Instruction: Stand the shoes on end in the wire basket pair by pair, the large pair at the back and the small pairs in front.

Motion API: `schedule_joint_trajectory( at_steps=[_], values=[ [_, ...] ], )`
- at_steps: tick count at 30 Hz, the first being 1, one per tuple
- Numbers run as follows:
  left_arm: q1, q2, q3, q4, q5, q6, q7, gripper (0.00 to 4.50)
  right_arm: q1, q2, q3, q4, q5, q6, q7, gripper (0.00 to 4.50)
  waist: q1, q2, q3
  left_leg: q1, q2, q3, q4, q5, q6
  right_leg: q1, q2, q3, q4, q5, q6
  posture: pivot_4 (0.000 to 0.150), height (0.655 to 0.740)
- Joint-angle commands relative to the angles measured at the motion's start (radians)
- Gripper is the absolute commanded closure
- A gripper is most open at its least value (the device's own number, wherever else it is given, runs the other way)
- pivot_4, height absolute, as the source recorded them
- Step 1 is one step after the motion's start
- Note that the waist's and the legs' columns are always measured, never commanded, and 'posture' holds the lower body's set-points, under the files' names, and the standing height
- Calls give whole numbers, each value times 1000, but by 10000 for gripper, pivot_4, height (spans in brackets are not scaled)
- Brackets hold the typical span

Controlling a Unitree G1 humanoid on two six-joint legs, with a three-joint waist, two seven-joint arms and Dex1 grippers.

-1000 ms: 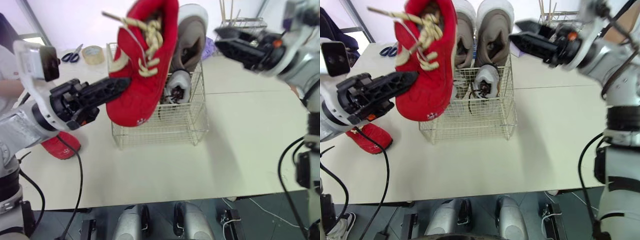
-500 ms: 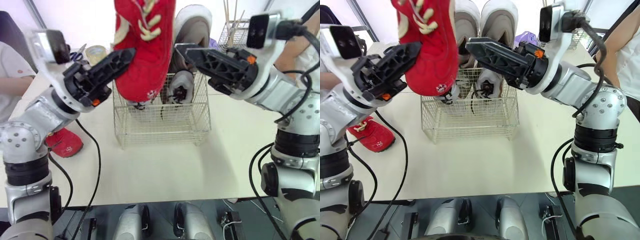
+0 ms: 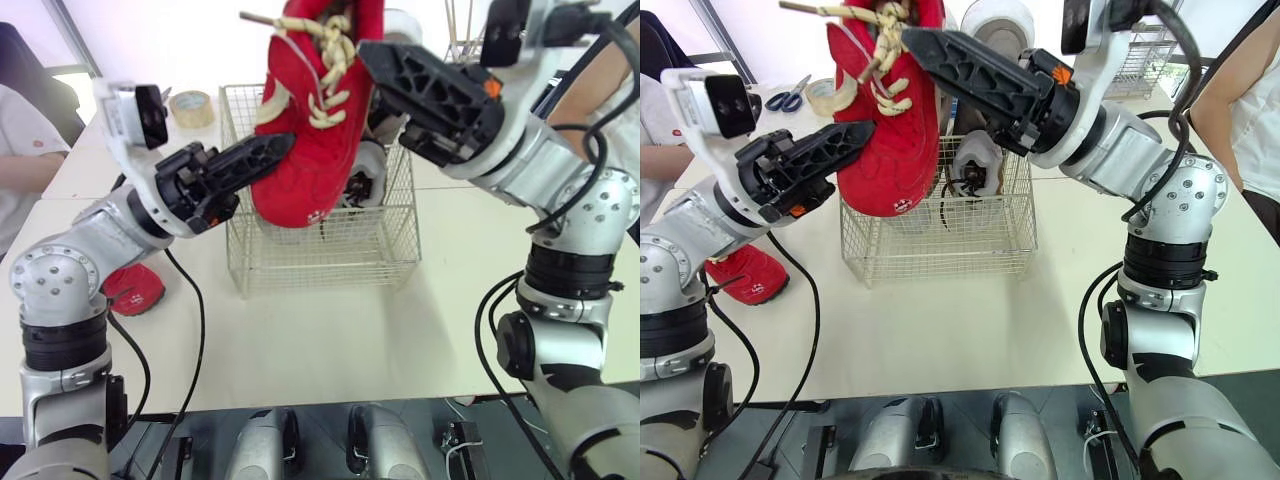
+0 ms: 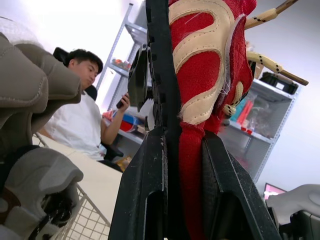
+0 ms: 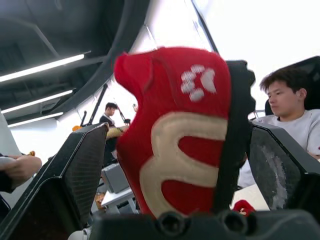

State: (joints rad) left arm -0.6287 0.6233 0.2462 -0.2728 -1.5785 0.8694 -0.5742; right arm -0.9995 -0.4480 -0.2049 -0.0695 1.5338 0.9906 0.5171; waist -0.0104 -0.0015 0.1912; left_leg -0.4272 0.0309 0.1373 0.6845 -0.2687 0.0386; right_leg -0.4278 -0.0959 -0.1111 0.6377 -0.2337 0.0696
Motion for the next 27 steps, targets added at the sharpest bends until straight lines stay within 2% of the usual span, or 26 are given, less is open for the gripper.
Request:
schedule_joint_trajectory(
  at_steps=[1, 3, 4, 5, 9, 12, 14, 15, 18, 21, 27],
  values=[
    [-3, -5, 4, -12, 9, 4, -21, 40861, -30, 12, -38, -3, 45, -14, -5, 410, -1, 0, 0, 0, 0, 0, 0, 0, 0, 0, 0, 0, 0, 0, 0, 1500, 7400],
    [-5, -6, 4, -11, 13, 8, -22, 40861, -28, 13, -33, -6, 39, -12, -1, 410, -1, 0, 0, 0, 0, 0, 0, 0, 0, 0, 0, 0, 0, 0, 0, 1500, 7400],
    [-7, -7, 5, -11, 13, 11, -22, 40861, -26, 13, -31, -8, 36, -12, 0, 5475, -1, 0, 0, 0, 0, 0, 0, 0, 0, 0, 0, 0, 0, 0, 0, 1500, 7400],
    [-8, -7, 6, -10, 14, 13, -22, 40861, -24, 13, -30, -10, 34, -13, 3, 8304, -1, 0, 0, 0, 0, 0, 0, 0, 0, 0, 0, 0, 0, 0, 0, 1500, 7400],
    [-10, -1, 9, -7, 19, 21, -24, 40861, -28, 15, -32, -11, 33, -16, 10, 27517, -1, 0, 0, 0, 0, 0, 0, 0, 0, 0, 0, 0, 0, 0, 0, 1500, 7400],
    [-6, 10, 13, -1, 31, 25, -25, 40861, -34, 14, -33, -11, 32, -13, 18, 38531, -1, 0, 0, 0, 0, 0, 0, 0, 0, 0, 0, 0, 0, 0, 0, 1500, 7400],
    [3, 27, 17, 0, 45, 30, -31, 40861, -42, 5, -36, -11, 26, -11, 31, 38531, -1, 0, 0, 0, 0, 0, 0, 0, 0, 0, 0, 0, 0, 0, 0, 1500, 7400],
    [14, 50, 24, -5, 65, 34, -34, 32085, -50, -8, -37, -14, 6, -15, 47, 38781, -2, 0, 0, 0, 0, 0, 0, 0, 0, 0, 0, 0, 0, 0, 0, 1500, 7400],
    [54, 125, 50, -31, 120, 44, -43, 18844, -64, -64, -26, -25, -90, -33, 125, 38781, -3, 0, 0, 0, 0, 0, -1, 0, 0, -1, 0, 0, 0, 0, 0, 1500, 7400],
    [153, 280, 145, -101, 142, 86, -85, 18844, -55, -183, 12, -31, -260, -79, 300, 38781, -4, 1, 0, -1, 0, 0, -2, 0, 0, -2, 0, 0, -2, 0, 0, 1500, 7400],
    [294, 445, 284, -217, 55, 150, -86, 18844, 8, -287, 72, 20, -470, -172, 525, 38781, -2, 0, 1, -1, 1, 1, -3, -1, 0, -1, -1, 0, -4, 0, 0, 1500, 7400]
  ],
)
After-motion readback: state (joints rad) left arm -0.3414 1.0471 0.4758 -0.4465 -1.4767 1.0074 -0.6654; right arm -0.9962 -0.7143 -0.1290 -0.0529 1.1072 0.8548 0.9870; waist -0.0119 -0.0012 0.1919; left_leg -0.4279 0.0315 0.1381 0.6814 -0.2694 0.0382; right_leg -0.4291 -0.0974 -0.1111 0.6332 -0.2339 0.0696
